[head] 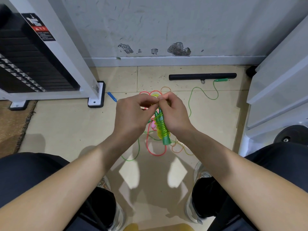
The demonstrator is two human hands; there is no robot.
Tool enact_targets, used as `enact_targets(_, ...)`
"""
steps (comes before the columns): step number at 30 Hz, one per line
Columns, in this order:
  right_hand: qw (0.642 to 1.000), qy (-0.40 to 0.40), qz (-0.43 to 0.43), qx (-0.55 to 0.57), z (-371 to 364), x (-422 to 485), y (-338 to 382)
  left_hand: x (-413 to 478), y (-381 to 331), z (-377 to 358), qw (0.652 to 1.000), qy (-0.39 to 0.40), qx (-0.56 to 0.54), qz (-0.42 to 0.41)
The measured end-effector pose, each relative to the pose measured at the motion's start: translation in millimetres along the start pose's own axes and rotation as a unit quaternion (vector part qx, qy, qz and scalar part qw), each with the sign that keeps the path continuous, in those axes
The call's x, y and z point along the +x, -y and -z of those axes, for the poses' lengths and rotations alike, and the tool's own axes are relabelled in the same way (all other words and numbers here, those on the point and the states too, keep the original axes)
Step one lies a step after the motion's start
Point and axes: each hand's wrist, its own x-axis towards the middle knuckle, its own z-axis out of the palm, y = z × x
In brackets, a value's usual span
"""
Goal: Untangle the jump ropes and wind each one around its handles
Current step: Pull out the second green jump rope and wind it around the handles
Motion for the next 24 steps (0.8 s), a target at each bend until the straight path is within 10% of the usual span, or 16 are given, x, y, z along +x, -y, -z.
enact_targets(24,0.973,0.085,0.125,-0.173,17,8,-7,30,-10,25,0.994,-0.002,-0.113,-0.005)
